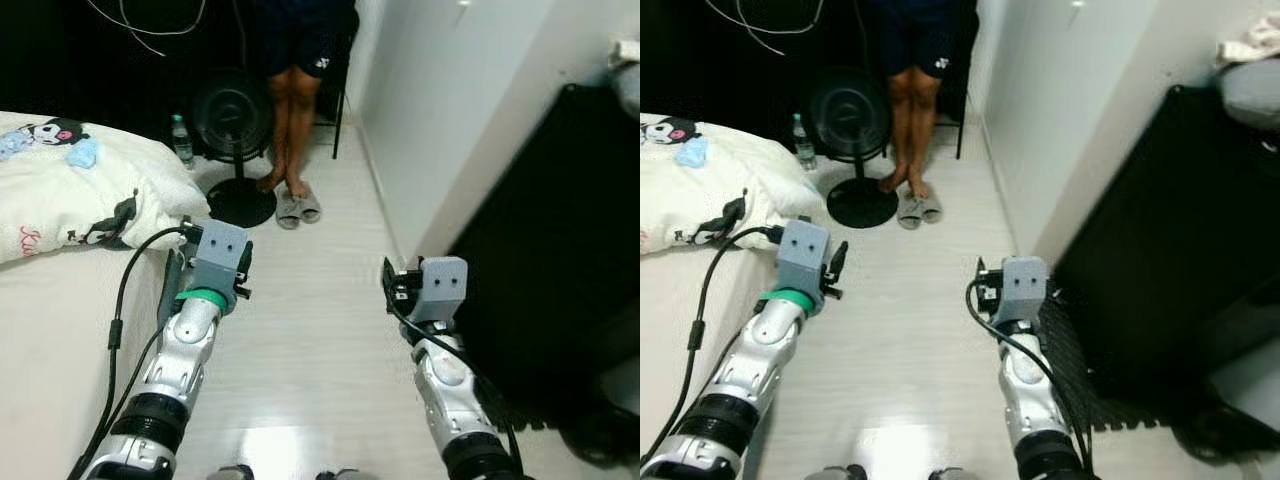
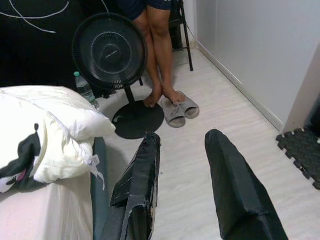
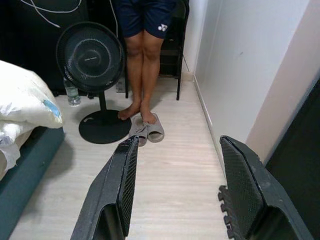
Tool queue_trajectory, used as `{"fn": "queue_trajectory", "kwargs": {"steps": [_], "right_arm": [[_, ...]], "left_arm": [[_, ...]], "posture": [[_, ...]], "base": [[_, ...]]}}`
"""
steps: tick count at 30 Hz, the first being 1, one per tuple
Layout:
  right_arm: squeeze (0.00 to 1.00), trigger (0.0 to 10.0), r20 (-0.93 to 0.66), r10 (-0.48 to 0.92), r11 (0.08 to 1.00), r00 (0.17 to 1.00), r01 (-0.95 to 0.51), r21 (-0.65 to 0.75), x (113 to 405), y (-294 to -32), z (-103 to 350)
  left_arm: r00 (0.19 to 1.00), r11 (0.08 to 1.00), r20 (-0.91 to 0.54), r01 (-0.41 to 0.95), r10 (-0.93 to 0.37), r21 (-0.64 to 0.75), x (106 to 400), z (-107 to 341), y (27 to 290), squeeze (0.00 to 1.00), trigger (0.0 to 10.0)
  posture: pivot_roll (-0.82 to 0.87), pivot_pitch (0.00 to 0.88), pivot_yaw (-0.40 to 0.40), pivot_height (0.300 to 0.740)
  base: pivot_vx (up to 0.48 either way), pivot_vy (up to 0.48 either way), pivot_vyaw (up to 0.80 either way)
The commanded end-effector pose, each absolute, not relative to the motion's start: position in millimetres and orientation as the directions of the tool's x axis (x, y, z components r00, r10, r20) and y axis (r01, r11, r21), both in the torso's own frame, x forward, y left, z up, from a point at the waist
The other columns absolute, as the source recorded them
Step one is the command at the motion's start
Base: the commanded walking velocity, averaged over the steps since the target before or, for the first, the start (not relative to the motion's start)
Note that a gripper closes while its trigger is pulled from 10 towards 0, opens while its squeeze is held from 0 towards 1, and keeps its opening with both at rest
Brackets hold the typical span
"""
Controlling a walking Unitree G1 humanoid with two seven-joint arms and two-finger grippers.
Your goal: Clean up the room
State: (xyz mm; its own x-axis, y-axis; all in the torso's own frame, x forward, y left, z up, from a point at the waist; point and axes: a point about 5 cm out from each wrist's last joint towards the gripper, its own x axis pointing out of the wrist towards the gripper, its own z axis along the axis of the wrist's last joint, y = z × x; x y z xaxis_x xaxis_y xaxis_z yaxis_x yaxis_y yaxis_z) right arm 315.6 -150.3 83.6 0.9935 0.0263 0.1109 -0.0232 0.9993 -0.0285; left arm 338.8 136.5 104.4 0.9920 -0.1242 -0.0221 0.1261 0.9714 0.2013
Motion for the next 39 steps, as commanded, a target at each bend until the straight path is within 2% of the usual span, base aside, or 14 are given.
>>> {"fn": "queue_trajectory", "kwargs": {"steps": [1, 10, 39], "right_arm": [[0.0, 10.0, 0.085, 0.021, 0.999, 0.996, -0.018, -0.035, 314.5, -151.9, 78.8], [0.0, 10.0, 0.083, 0.018, 0.999, 0.996, -0.015, -0.04, 314.6, -152.4, 77.9], [0.0, 10.0, 0.079, 0.021, 0.999, 0.997, -0.018, -0.042, 315.6, -152.0, 76.8]], "left_arm": [[0.991, 0.97, -0.036, 0.136, -0.131, 0.203, 338.5, 102.4, 135.2, 0.0, 10.0], [0.992, 0.971, -0.029, 0.13, -0.126, 0.201, 339.3, 103.2, 136.0, 0.0, 10.0], [0.994, 0.969, -0.012, 0.11, -0.11, 0.219, 341.2, 105.6, 139.3, 0.0, 10.0]], "posture": [[-0.04, 0.04, 0.032, 0.74], [-0.04, 0.036, 0.034, 0.74], [-0.03, 0.036, 0.034, 0.74]], "base": [[0.0, 0.0, 0.0], [0.0, 0.0, 0.0], [0.393, 0.0, 0.0]]}}
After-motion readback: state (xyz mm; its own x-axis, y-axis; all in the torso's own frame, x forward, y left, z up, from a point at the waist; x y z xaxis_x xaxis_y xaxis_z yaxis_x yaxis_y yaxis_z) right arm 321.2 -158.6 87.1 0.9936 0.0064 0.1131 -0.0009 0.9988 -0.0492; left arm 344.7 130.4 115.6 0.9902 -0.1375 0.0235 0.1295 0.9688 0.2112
